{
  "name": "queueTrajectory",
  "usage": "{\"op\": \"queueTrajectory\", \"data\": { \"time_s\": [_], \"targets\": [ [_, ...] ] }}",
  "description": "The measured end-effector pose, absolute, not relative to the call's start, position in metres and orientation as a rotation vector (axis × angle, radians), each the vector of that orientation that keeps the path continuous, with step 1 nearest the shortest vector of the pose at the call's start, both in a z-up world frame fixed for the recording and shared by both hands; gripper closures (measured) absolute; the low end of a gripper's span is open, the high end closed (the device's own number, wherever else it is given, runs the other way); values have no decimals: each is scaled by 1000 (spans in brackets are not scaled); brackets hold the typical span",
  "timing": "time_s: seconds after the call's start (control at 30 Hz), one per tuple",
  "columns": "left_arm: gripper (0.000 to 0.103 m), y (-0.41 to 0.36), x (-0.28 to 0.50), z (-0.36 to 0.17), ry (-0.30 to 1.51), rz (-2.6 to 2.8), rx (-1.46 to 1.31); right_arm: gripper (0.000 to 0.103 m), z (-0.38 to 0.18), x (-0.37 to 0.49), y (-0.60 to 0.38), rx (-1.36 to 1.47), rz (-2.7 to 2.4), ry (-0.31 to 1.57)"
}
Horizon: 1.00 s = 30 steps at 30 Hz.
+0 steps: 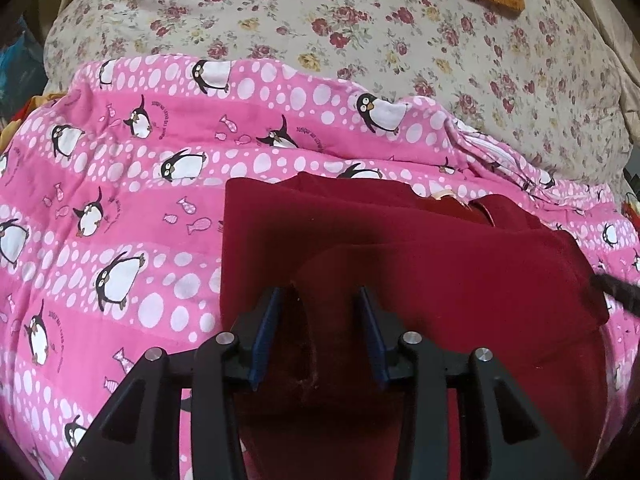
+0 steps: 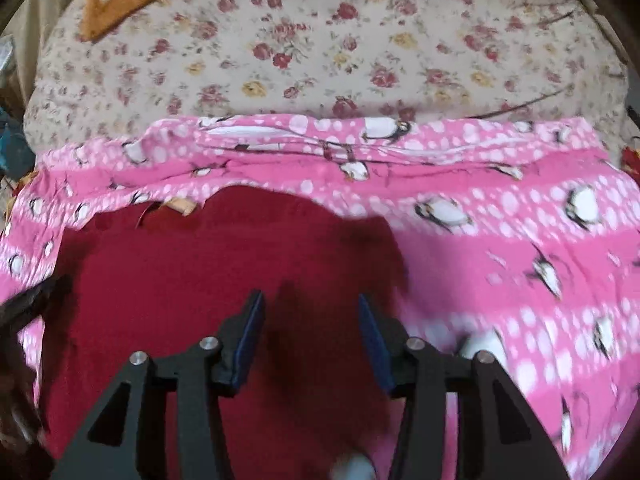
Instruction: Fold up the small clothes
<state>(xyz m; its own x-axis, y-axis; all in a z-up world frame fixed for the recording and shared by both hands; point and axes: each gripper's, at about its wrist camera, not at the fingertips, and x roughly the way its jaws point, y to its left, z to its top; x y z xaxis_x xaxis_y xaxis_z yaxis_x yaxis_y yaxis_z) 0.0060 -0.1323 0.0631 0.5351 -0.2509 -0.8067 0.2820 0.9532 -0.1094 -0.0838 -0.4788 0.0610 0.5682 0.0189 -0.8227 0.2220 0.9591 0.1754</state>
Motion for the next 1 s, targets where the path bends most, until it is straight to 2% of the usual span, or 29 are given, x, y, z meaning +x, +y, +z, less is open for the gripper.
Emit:
{"op": "queueTrajectory", "data": {
  "time_s": [0.17,0.4,1.0],
  "targets": [
    [84,-132,-1,65,941,-307,49,44,25,-98,-482,278,-153,1044],
    [84,-126,-19,72,913,-306,73,39,50,-129,-492,343,-173,986],
    [84,-97,-53,80,913,-262,7,35,52,-157,-471,355,-124,1006]
  ]
}}
